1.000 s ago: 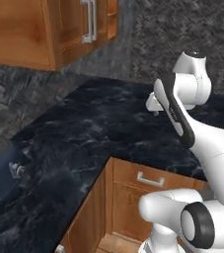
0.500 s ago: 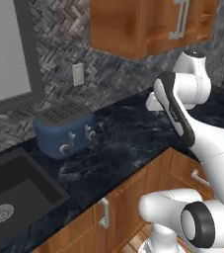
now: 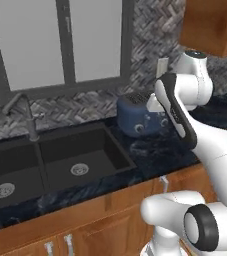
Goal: Navigate to the toaster oven.
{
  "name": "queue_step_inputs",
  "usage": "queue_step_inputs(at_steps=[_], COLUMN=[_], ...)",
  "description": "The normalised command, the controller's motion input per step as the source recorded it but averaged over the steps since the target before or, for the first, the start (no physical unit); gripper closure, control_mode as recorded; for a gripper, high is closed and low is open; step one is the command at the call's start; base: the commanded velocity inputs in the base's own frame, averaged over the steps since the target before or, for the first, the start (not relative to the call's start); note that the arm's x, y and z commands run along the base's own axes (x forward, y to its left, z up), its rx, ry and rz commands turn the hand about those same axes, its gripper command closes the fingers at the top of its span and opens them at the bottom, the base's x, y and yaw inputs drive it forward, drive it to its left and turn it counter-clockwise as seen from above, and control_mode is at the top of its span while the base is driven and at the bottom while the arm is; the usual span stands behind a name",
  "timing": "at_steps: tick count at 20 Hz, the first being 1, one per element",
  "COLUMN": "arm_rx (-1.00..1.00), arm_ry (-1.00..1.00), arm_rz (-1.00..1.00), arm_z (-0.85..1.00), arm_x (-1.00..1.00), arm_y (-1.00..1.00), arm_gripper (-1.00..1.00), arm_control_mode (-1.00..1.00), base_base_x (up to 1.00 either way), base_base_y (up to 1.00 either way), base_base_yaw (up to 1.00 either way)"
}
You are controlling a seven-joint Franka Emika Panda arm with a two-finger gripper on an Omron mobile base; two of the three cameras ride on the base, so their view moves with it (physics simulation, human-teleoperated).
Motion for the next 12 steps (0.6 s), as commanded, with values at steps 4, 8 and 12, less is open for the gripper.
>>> queue_step_inputs(at_steps=[4,8,12], arm_rx=[0.0,0.0,0.0], arm_ry=[0.0,0.0,0.0], arm_rz=[0.0,0.0,0.0], arm_z=[0.0,0.0,0.0], arm_x=[0.0,0.0,0.0], arm_y=[0.0,0.0,0.0], arm_gripper=[-1.0,-1.0,-1.0], arm_control_mode=[1.0,1.0,1.0], base_base_x=[-0.37,-0.32,-0.18], base_base_y=[0.71,0.7,0.43], base_base_yaw=[0.54,0.51,0.29])
